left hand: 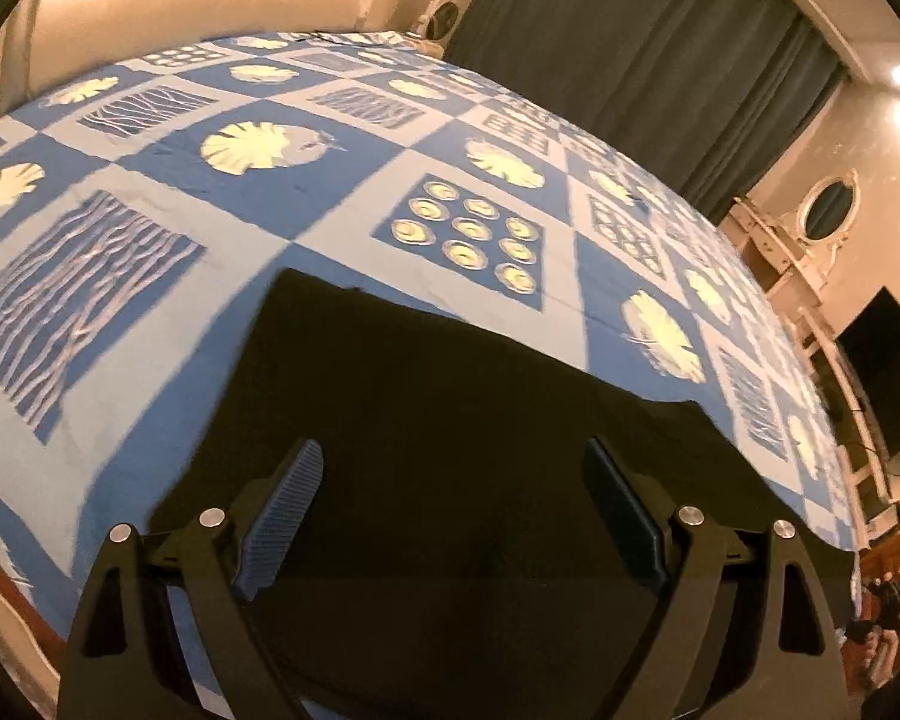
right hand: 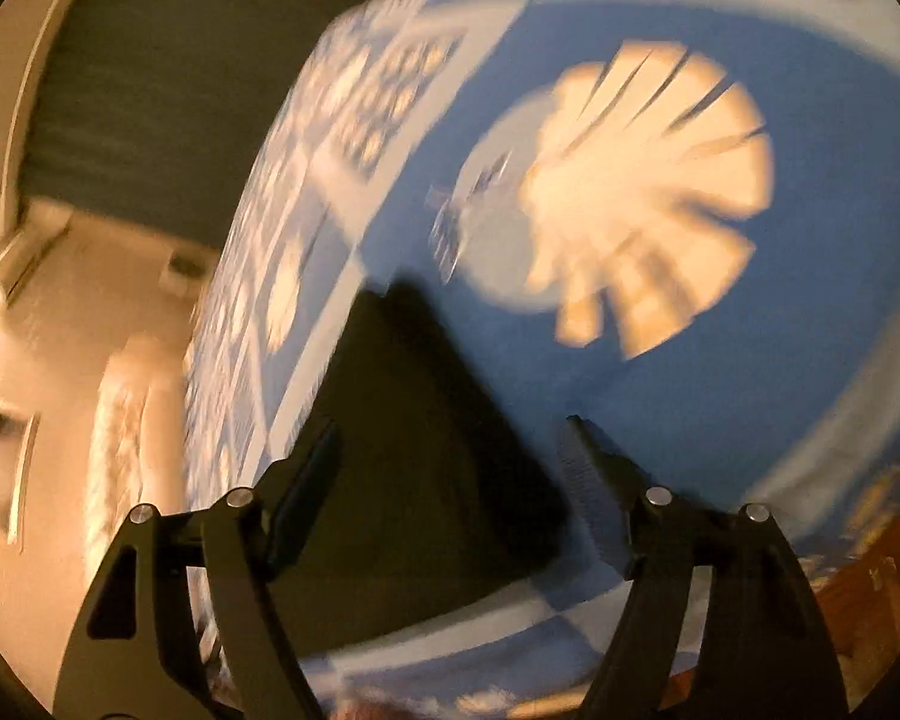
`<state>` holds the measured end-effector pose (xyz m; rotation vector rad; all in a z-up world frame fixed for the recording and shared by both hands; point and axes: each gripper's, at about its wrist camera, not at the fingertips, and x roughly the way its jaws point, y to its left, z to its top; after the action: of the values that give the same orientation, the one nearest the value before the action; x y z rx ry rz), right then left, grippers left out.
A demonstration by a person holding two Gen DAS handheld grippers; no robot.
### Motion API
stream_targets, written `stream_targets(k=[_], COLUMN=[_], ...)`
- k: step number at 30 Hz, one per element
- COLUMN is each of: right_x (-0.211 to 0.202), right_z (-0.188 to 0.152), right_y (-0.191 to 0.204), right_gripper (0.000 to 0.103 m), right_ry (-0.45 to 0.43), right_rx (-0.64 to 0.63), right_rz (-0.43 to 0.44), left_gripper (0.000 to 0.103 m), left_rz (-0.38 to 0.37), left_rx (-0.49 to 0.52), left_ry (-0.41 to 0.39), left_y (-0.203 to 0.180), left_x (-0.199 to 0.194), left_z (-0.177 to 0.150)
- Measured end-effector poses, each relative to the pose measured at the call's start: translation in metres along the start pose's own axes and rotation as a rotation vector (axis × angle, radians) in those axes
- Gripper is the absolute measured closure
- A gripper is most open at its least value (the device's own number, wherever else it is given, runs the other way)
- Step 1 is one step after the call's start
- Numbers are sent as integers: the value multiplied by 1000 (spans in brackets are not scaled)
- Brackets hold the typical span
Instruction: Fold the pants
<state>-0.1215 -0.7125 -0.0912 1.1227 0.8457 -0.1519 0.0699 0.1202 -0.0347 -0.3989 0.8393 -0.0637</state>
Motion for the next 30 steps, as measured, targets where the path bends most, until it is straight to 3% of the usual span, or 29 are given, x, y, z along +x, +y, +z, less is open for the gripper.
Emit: stream_targets(k=[3, 5, 7, 10, 17, 30], right_x=[6, 11, 19, 25, 10, -11], right_z=[0, -5, -10, -15, -18, -60], right_y=[9, 12, 17, 23, 56, 222], right_gripper=[29, 44, 74, 82, 83, 83], right_ry=[48, 85, 120, 121, 43, -19], right_rx=[-55, -61, -84, -88, -89, -349], right_rz=[-4, 10, -14, -33, -20, 7], left_gripper=[16, 16, 16, 16, 16, 16], left_rz=[3, 2, 7, 14, 16, -3], left_rx=[-64, -93, -88, -71, -27, -47], left_ry=[25, 30, 27, 30, 66, 92], left_y=[17, 25, 26, 23, 21, 21], left_x=[4, 6, 6, 4, 2, 5], left_z=[-2, -3, -4, -4, -5, -5])
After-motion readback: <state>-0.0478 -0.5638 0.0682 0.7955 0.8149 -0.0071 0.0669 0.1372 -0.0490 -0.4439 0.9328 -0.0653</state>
